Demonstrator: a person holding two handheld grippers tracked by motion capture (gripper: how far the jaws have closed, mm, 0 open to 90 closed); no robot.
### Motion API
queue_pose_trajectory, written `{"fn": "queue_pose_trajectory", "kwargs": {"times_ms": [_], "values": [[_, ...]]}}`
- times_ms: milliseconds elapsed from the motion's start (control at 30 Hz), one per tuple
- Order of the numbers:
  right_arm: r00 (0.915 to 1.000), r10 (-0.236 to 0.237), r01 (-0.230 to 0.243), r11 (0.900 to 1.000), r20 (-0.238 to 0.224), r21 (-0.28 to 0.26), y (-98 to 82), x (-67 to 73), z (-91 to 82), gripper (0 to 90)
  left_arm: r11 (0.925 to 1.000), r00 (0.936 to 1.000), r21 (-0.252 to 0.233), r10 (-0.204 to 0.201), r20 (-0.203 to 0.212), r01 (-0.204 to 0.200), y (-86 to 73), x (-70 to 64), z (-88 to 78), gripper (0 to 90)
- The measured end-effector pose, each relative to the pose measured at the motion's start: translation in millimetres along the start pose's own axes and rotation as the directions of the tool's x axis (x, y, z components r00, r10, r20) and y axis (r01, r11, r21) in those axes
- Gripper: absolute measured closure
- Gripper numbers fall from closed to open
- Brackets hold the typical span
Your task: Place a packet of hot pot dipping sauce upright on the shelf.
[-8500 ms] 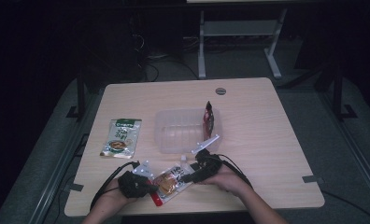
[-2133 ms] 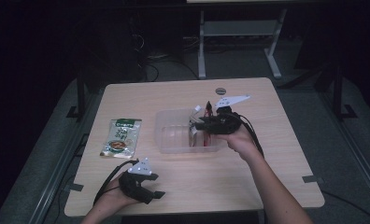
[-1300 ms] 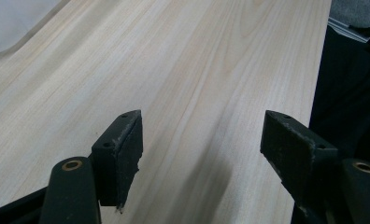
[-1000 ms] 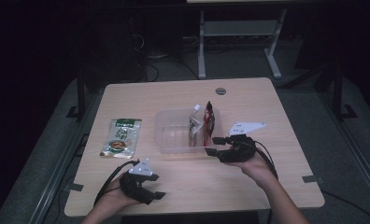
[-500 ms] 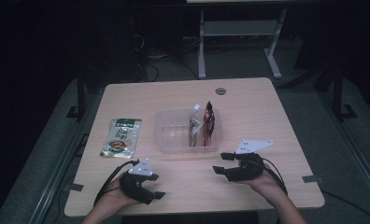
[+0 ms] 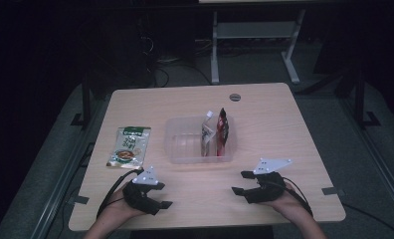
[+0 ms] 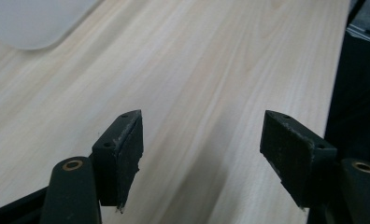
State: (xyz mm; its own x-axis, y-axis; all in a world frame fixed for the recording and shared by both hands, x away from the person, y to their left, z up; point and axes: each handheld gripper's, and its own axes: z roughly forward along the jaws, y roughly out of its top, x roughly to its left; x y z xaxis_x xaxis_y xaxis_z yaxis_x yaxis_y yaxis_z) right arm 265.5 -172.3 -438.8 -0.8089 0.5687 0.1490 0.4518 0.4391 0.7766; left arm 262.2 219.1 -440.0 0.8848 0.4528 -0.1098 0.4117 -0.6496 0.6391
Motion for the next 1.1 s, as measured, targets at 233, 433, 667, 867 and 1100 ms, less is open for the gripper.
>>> {"fn": "queue_pose_trajectory", "kwargs": {"times_ms": [233,433,667,867,1100], "values": [[1.0,0.001,-0.001,1.0,-0.004,0.016,0.5,3.5,3.8,31.5,0.9984,0.9959,-0.016,-0.055,-0.071,0.054,-5.5,12.7,-11.3,32.2],[1.0,-0.001,0.001,1.0,-0.008,0.017,0.9,4.2,4.1,31.5,0.9905,0.9829,-0.037,-0.136,-0.124,0.132,-11.7,26.9,-24.7,36.1],[0.9999,-0.009,0.009,1.0,-0.013,0.017,1.3,5.4,4.1,31.5,0.9824,0.9625,-0.05,-0.186,-0.197,0.18,-14.6,44.7,-35.6,39.1],[0.9999,-0.007,0.007,1.0,-0.009,0.009,1.4,3.9,3.8,31.5,0.9746,0.9392,-0.064,-0.224,-0.26,0.215,-13.6,63.7,-43.4,48.6],[0.9999,-0.009,0.009,1.0,-0.007,0.004,1.3,3.9,2.2,31.5,0.9651,0.9131,-0.085,-0.262,-0.312,0.248,-11.0,86.3,-48.9,69.1]]}}
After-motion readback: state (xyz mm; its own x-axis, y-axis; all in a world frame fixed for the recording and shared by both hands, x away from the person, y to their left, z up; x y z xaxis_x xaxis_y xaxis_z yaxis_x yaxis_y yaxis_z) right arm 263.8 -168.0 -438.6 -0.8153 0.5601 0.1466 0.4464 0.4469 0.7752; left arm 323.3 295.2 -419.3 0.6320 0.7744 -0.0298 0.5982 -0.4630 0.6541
